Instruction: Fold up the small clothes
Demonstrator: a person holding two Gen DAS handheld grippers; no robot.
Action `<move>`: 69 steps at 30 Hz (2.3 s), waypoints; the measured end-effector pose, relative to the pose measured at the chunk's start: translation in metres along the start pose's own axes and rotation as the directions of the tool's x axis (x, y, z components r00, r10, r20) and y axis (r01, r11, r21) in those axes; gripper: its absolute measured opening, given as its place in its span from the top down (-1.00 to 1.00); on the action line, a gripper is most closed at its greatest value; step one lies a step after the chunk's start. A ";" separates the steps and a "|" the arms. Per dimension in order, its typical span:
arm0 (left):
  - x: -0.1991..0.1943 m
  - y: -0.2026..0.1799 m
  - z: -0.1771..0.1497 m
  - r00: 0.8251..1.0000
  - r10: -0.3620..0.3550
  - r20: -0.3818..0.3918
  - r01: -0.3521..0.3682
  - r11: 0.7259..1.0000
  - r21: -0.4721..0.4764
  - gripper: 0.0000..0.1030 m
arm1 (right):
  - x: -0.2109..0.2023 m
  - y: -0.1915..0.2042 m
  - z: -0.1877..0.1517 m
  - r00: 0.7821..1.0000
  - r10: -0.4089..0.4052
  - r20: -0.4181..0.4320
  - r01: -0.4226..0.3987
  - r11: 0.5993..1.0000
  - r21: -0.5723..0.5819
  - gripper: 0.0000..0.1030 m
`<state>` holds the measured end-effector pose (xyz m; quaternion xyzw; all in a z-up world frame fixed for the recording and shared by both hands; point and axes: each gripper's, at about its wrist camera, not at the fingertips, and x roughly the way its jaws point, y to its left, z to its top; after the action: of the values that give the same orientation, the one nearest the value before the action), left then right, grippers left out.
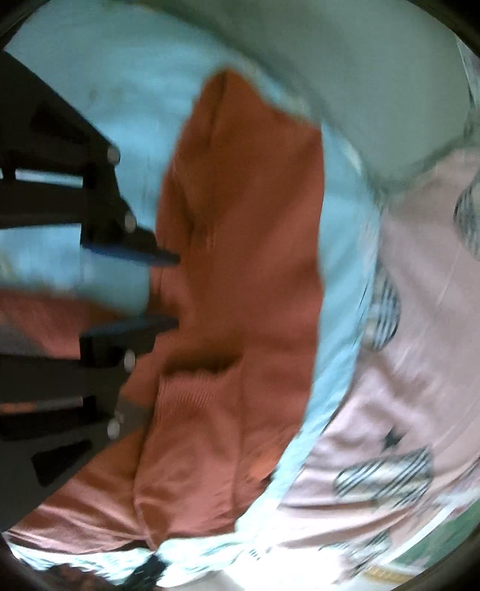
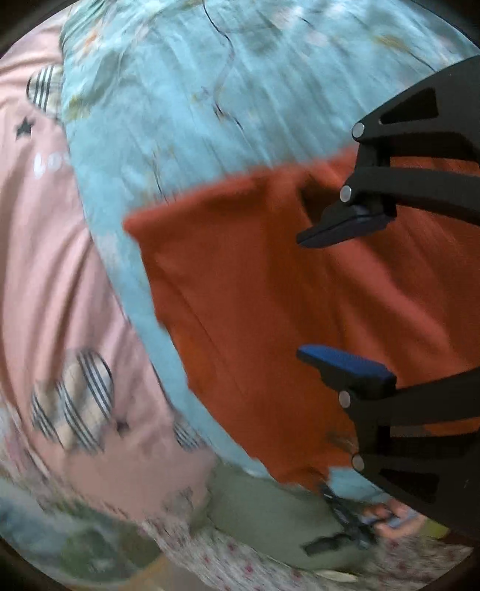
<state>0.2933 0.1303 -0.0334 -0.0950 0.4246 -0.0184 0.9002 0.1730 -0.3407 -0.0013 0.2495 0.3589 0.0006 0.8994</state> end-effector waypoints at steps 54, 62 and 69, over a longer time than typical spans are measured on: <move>0.029 -0.173 -0.056 0.943 -0.290 -0.163 0.318 0.930 0.185 -0.31 | 0.013 0.025 -0.017 1.000 -0.012 -0.017 0.011 0.998 -0.069 -0.28; 0.034 -0.044 -0.052 0.997 0.043 -0.065 -0.041 0.999 0.036 -0.27 | 0.072 0.072 -0.004 0.987 -0.159 -0.027 0.135 0.907 -0.400 -0.28; 0.049 -0.009 -0.045 0.996 0.069 -0.059 -0.073 0.995 -0.071 -0.26 | 0.108 0.069 -0.008 0.983 -0.132 -0.126 0.072 0.914 -0.399 -0.24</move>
<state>0.2908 0.1092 -0.0970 -0.1121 0.4535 0.0264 0.8838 0.2608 -0.2570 -0.0447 0.0445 0.4308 0.0443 0.9003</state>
